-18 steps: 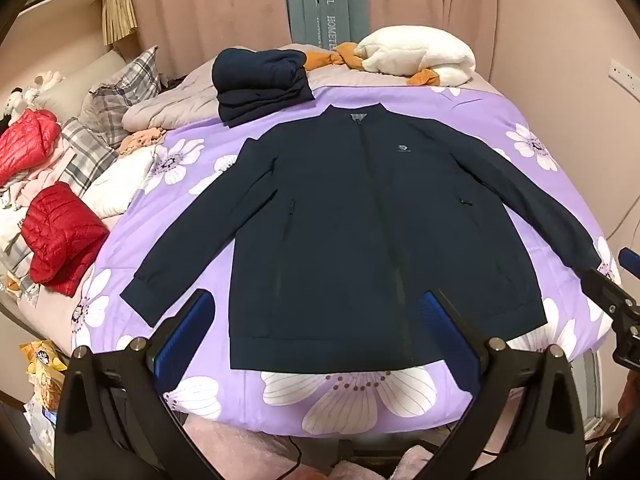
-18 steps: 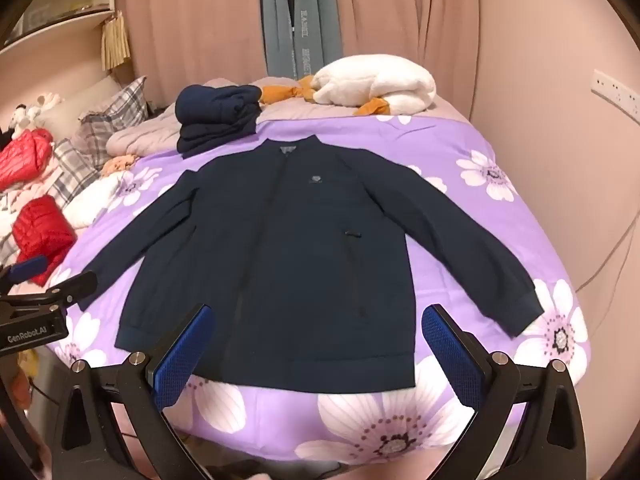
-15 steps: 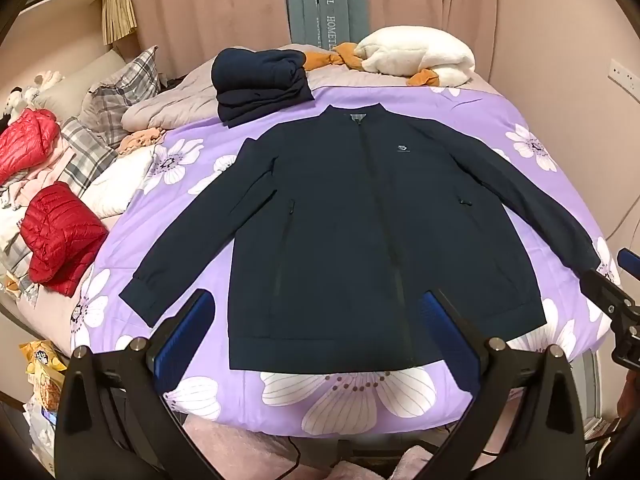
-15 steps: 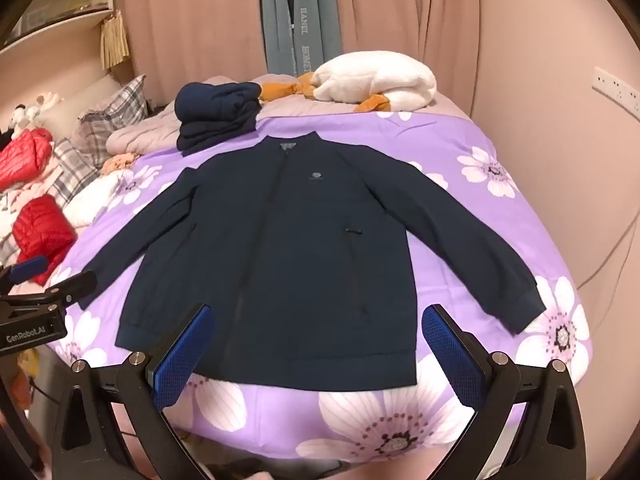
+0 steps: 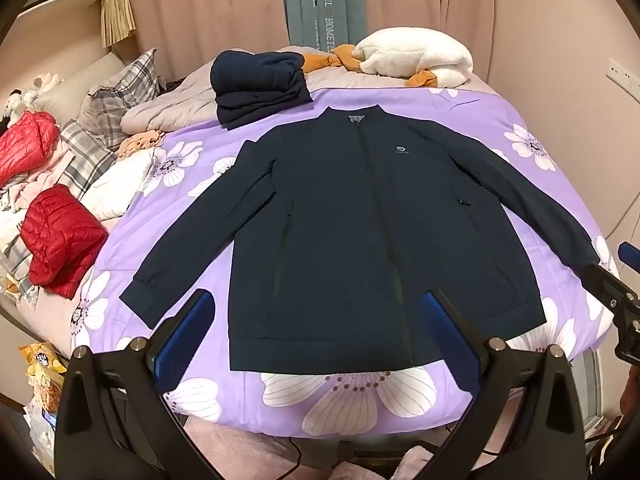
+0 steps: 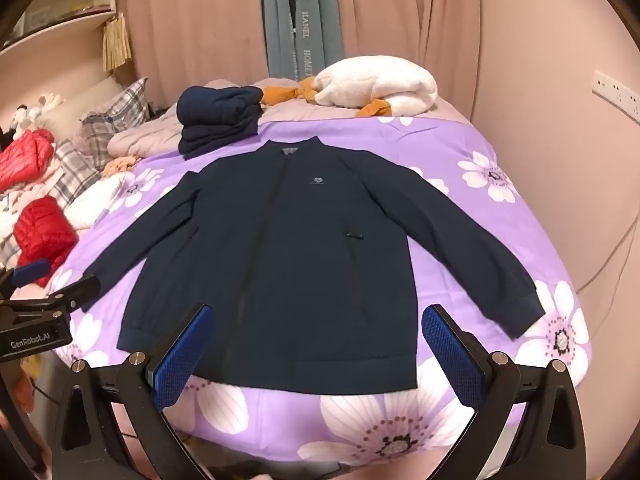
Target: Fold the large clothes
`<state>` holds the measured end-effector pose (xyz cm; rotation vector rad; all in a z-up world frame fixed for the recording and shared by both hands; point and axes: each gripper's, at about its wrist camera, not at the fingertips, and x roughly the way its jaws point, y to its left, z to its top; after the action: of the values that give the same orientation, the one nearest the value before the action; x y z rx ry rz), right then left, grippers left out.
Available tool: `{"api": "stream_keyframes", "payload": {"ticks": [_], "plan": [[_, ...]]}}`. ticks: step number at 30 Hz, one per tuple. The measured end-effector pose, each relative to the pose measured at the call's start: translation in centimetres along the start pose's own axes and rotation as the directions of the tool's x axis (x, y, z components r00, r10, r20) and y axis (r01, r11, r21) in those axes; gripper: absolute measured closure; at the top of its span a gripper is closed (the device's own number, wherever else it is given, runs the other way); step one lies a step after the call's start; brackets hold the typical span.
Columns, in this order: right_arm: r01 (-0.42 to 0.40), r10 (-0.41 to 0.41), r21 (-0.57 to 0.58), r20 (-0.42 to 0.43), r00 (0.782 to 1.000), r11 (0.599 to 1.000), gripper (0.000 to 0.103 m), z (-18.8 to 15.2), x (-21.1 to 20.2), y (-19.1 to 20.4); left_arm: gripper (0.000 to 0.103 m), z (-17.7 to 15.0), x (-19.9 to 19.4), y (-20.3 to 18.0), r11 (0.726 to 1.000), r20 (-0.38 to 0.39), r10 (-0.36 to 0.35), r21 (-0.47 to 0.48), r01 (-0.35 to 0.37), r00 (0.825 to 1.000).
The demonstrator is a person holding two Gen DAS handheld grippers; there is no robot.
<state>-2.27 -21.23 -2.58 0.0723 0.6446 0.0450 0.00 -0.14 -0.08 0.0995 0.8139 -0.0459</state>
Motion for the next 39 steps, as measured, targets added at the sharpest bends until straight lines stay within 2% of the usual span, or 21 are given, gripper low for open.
{"api": "stream_keyframes", "payload": {"ticks": [39], "plan": [[-0.009,0.009,-0.004,0.011,1.0,1.0,0.0,-0.14,0.12,0.42,0.0,0.23,-0.37,0.36,1.0,0.006,0.005,0.006,-0.005,1.0]]}}
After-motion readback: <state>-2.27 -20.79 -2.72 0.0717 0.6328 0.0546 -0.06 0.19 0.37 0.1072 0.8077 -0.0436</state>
